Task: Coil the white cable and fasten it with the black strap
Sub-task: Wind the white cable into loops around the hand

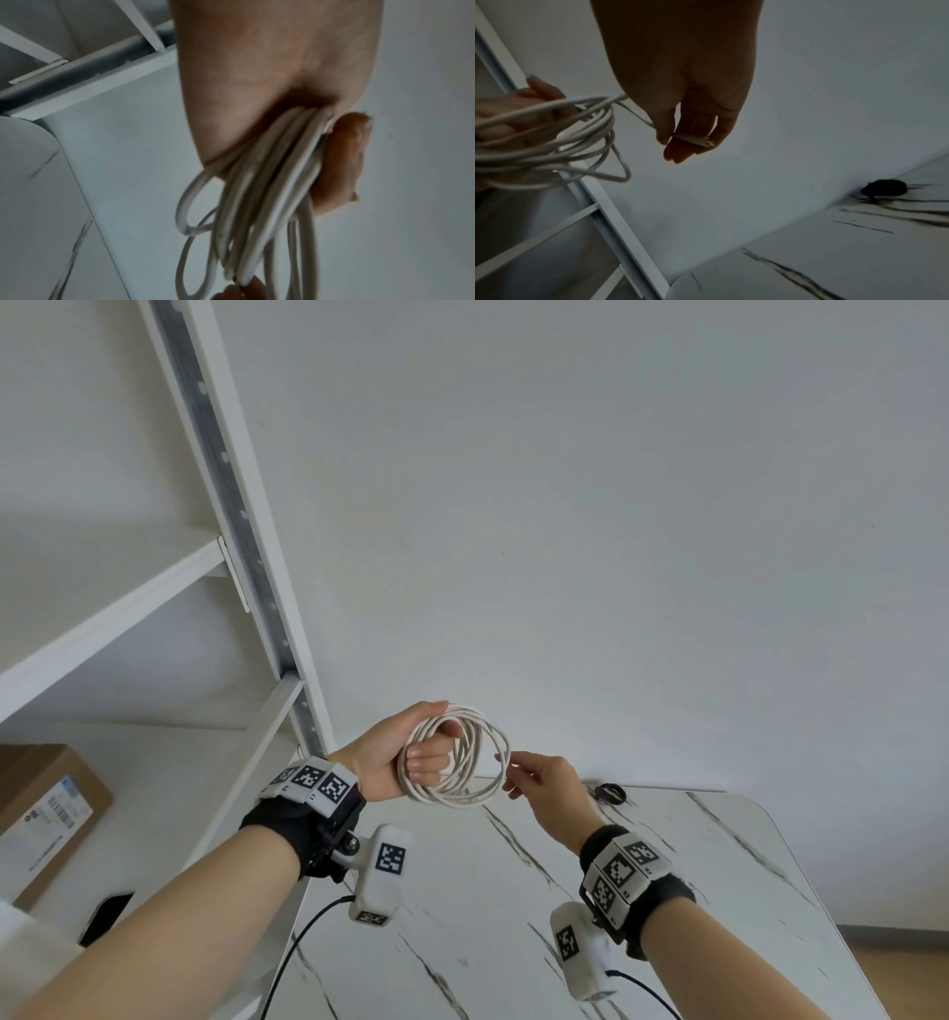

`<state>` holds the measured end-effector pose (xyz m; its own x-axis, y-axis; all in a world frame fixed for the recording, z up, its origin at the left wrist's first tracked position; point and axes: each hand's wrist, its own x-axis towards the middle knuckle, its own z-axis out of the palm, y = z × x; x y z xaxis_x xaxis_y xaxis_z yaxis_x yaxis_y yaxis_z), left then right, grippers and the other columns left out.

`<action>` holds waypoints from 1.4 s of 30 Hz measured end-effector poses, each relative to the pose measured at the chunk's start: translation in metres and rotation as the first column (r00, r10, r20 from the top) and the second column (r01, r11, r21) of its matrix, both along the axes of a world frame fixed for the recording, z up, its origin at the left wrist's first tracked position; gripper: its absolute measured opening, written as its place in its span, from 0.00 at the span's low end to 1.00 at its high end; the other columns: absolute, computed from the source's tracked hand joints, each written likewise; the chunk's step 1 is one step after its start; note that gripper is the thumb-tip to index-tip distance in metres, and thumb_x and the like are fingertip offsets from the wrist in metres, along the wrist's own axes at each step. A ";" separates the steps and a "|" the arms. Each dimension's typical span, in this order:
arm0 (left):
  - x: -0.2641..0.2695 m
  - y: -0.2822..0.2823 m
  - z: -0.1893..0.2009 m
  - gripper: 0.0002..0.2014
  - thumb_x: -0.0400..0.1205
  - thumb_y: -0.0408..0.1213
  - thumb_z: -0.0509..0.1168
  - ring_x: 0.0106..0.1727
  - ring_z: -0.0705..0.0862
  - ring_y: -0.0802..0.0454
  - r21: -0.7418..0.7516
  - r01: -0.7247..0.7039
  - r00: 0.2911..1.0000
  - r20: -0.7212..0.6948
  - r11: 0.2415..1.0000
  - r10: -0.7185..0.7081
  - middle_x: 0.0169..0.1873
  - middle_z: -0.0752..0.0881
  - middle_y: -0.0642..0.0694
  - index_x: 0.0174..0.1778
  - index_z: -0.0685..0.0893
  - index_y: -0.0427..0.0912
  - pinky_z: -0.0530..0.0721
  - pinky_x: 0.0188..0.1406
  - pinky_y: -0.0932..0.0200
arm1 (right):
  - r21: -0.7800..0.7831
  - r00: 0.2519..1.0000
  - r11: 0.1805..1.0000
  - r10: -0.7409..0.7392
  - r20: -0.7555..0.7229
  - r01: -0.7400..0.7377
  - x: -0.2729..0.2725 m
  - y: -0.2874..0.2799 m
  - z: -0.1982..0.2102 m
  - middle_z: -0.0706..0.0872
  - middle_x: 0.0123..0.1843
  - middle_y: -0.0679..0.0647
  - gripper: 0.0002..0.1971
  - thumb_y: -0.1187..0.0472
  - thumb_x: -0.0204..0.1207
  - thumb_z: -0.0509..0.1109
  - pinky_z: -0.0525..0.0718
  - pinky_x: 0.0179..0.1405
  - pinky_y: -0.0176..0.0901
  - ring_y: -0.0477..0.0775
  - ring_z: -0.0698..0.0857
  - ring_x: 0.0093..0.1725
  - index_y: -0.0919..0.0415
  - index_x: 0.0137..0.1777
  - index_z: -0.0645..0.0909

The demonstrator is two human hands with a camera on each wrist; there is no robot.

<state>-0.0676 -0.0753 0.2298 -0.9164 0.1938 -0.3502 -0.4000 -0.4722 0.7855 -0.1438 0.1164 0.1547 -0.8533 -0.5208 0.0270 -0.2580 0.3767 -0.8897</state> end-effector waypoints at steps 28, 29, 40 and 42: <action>-0.003 0.006 -0.007 0.23 0.83 0.44 0.56 0.19 0.66 0.54 -0.044 -0.068 0.997 -0.028 0.997 0.067 0.11 0.62 0.50 0.21 0.63 0.43 0.69 0.30 0.61 | -0.442 0.698 0.896 0.289 0.655 0.044 0.013 -0.030 0.024 0.81 0.53 0.68 0.22 0.59 0.67 0.76 0.78 0.61 0.51 0.63 0.82 0.55 0.73 0.56 0.80; -0.002 0.005 -0.008 0.24 0.84 0.44 0.56 0.19 0.66 0.54 -0.069 -0.077 0.997 -0.035 0.995 0.074 0.11 0.61 0.50 0.21 0.63 0.43 0.70 0.30 0.61 | -0.438 0.708 0.898 0.291 0.643 0.029 0.013 -0.030 0.025 0.82 0.52 0.68 0.18 0.61 0.68 0.74 0.79 0.60 0.51 0.62 0.82 0.54 0.71 0.55 0.81; 0.012 -0.006 -0.022 0.19 0.86 0.43 0.55 0.29 0.78 0.48 -0.284 -0.031 0.999 -0.043 0.958 0.020 0.20 0.69 0.48 0.31 0.75 0.39 0.75 0.42 0.55 | -0.348 0.867 0.937 0.143 0.478 0.038 0.024 -0.031 0.029 0.87 0.38 0.67 0.04 0.74 0.75 0.65 0.89 0.43 0.46 0.61 0.88 0.39 0.73 0.44 0.82; 0.016 -0.007 -0.022 0.15 0.86 0.42 0.55 0.29 0.79 0.48 -0.280 -0.022 1.000 -0.008 0.960 0.021 0.20 0.69 0.47 0.40 0.79 0.37 0.77 0.39 0.56 | -0.332 0.874 0.943 0.150 0.463 0.014 0.027 -0.030 0.030 0.86 0.35 0.62 0.06 0.74 0.77 0.63 0.89 0.42 0.46 0.58 0.88 0.36 0.70 0.44 0.81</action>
<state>-0.0514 -0.0821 0.2081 -0.9210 0.0689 -0.3835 -0.3884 -0.2420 0.8892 -0.1166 0.0860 0.1849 -0.7656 -0.6114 -0.1999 0.2125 0.0529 -0.9757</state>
